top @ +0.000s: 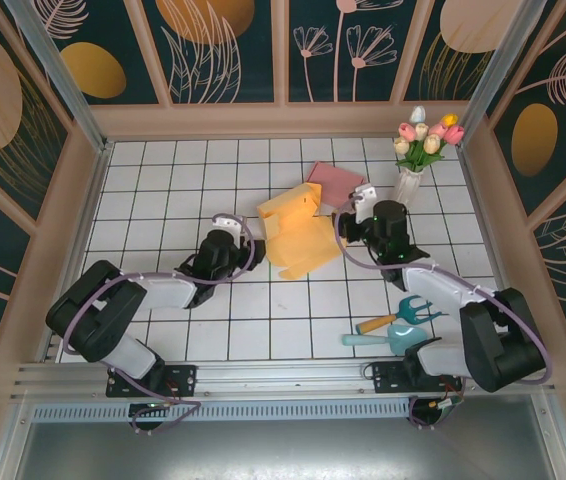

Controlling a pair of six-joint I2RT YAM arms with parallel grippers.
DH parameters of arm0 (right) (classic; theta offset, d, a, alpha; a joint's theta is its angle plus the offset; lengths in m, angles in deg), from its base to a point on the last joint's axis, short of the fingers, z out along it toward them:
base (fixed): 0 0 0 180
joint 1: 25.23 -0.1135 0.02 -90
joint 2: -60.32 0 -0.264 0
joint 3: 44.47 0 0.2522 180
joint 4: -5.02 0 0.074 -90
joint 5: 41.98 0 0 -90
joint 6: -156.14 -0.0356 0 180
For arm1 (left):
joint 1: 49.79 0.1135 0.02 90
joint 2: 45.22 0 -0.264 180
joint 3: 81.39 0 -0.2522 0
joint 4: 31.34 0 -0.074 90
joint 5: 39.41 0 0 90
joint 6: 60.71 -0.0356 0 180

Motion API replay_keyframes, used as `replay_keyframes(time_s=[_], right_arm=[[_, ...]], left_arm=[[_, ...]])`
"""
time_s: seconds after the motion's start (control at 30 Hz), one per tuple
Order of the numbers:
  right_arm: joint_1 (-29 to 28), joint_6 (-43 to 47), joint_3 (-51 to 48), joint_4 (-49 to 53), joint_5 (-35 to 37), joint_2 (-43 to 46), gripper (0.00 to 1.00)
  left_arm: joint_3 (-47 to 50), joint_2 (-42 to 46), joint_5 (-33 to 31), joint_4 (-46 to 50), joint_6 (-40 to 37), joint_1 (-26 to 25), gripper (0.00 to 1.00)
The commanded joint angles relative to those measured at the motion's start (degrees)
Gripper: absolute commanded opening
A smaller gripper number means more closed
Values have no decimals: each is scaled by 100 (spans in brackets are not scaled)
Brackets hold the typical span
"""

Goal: Fold the paper box

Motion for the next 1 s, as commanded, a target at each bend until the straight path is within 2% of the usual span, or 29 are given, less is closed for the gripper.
replay_keyframes(time_s=[0.0,0.1,0.13,0.3,0.47,0.57,0.7,0.97], right_arm=[[292,-174,357,60,-391,-58,53],[416,-157,278,-199,-645,-114,53],[425,-149,229,-313,-746,-136,53],[423,27,356,-646,-1099,-544,53],[446,212,1284,-120,-1364,-1515,50],[404,-70,1793,48,-1475,-1972,48],[220,-476,2364,99,-1255,-2389,48],[-142,-448,3376,544,-941,-3204,48]], left_arm=[[-61,-134,183,-759,-341,-22,65],[-456,-594,225,-724,-456,-20,86],[-580,-735,151,-709,-469,-24,98],[-1180,-1252,-718,-363,-613,-19,96],[-1368,-1535,-844,-354,-771,-19,89],[-1448,-1668,-924,-344,-833,-22,88],[-1494,-1806,-987,-335,-935,-19,85],[-1433,-1810,-1074,-368,-1049,-23,81]])
